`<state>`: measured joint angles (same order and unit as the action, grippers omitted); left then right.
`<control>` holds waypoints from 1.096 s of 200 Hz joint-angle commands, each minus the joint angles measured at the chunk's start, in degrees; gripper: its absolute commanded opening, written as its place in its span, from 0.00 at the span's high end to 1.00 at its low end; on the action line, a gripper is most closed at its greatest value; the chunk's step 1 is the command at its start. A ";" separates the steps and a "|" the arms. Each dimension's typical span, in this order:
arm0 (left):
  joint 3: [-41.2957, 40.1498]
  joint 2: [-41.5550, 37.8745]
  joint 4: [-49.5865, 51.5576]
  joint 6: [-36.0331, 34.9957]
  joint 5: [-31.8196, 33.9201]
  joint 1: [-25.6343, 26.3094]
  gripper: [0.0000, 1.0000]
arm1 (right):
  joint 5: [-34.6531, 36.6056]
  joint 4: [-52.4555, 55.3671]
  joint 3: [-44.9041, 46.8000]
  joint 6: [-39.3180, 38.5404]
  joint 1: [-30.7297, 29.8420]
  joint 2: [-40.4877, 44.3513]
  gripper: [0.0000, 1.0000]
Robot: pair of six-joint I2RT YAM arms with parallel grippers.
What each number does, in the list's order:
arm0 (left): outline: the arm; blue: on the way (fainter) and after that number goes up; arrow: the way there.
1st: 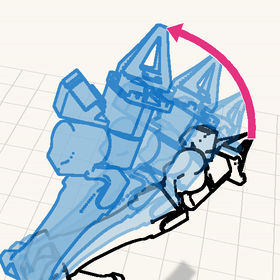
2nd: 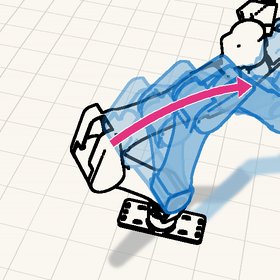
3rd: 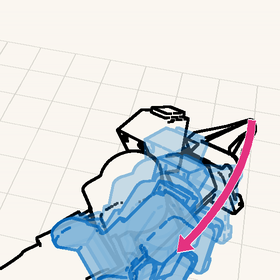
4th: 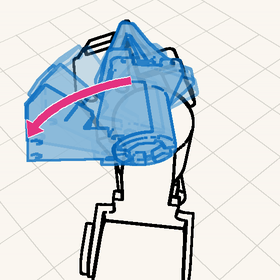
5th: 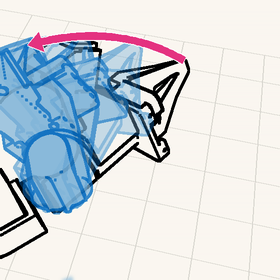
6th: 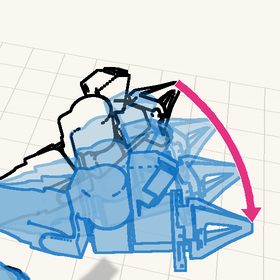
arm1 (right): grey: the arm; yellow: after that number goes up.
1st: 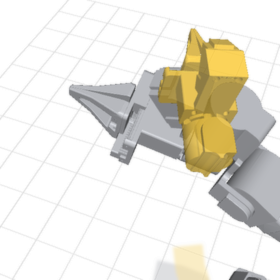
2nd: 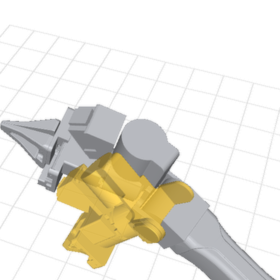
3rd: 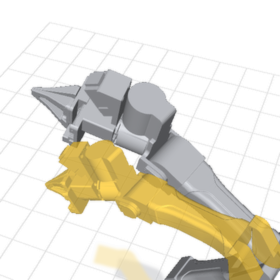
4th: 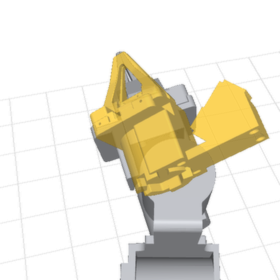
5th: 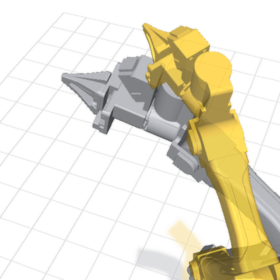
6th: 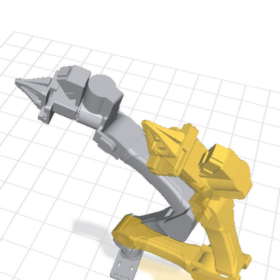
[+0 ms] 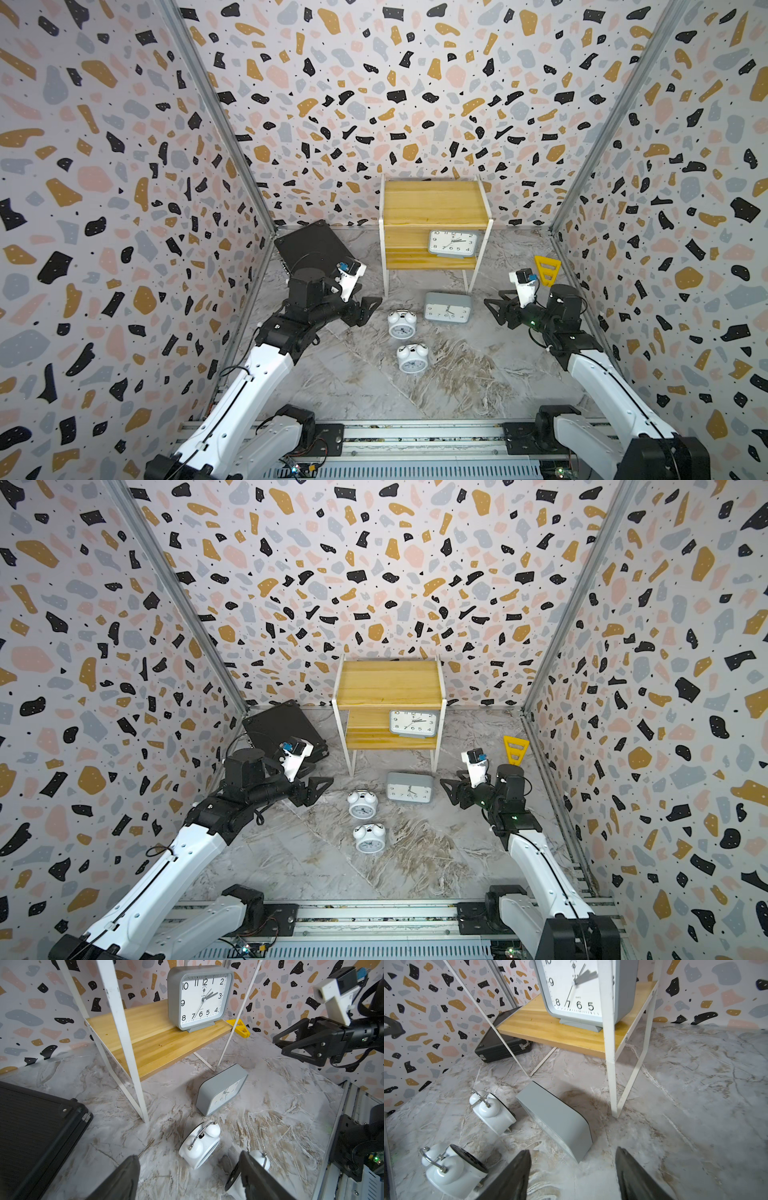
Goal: Place the alarm clocks on the shelf by style
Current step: Pick up the alarm from the center of the board.
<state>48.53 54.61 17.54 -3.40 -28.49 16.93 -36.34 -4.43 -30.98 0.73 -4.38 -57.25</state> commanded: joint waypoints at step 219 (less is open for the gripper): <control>1.55 1.29 1.18 -4.16 -1.83 -1.67 0.19 | 6.72 19.64 -22.56 -26.28 -10.89 -29.04 0.12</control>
<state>48.58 55.75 19.31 -6.72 -29.04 15.79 -29.69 11.70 -51.03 -23.59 -14.41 -85.21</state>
